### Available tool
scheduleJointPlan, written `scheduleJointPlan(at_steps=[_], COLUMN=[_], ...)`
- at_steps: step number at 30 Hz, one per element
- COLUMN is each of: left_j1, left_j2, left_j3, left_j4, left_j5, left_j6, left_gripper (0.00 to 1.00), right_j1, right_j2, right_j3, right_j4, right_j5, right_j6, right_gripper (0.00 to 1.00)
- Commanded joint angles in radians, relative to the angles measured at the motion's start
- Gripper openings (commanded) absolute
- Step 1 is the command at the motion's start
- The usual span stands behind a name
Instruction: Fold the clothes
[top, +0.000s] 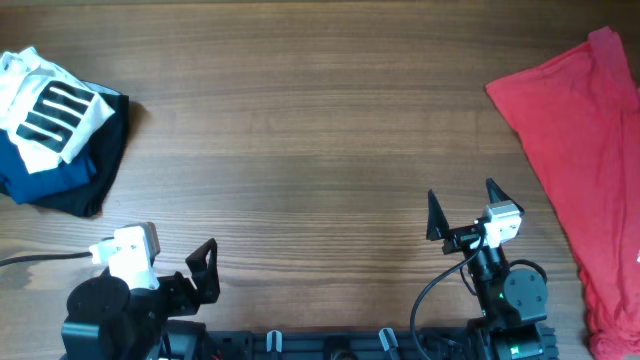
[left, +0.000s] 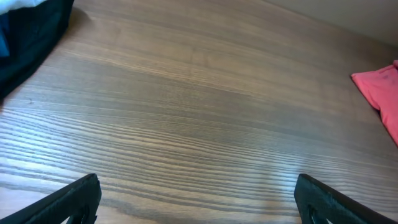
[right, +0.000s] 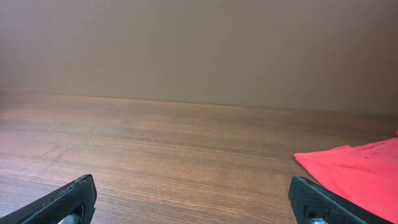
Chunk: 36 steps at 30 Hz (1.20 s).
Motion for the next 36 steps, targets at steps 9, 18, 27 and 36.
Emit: scheduleJointPlan(at_steps=[9, 18, 27, 36], left_j1=[0.0, 0.0, 0.0, 0.001], left_j2=[-0.005, -0.006, -0.119, -0.353], left_j3=[-0.003, -0.003, -0.098, -0.579], left_j4=[0.003, 0.002, 0.126, 0.602], left_j5=[-0.009, -0.009, -0.045, -0.003], left_j6=[-0.006, -0.006, 0.013, 0.121], left_gripper=[1.0, 1.0, 1.0, 1.0], right_j1=[-0.004, -0.004, -0.004, -0.004], right_j2=[-0.012, -0.012, -0.012, -0.012], right_j3=[-0.001, -0.001, -0.001, -0.001], right_j4=[0.005, 0.005, 0.005, 0.005], right_j5=[-0.016, -0.016, -0.016, -0.016], right_j6=[-0.006, -0.006, -0.006, -0.006], right_gripper=[1.0, 1.0, 1.0, 1.0])
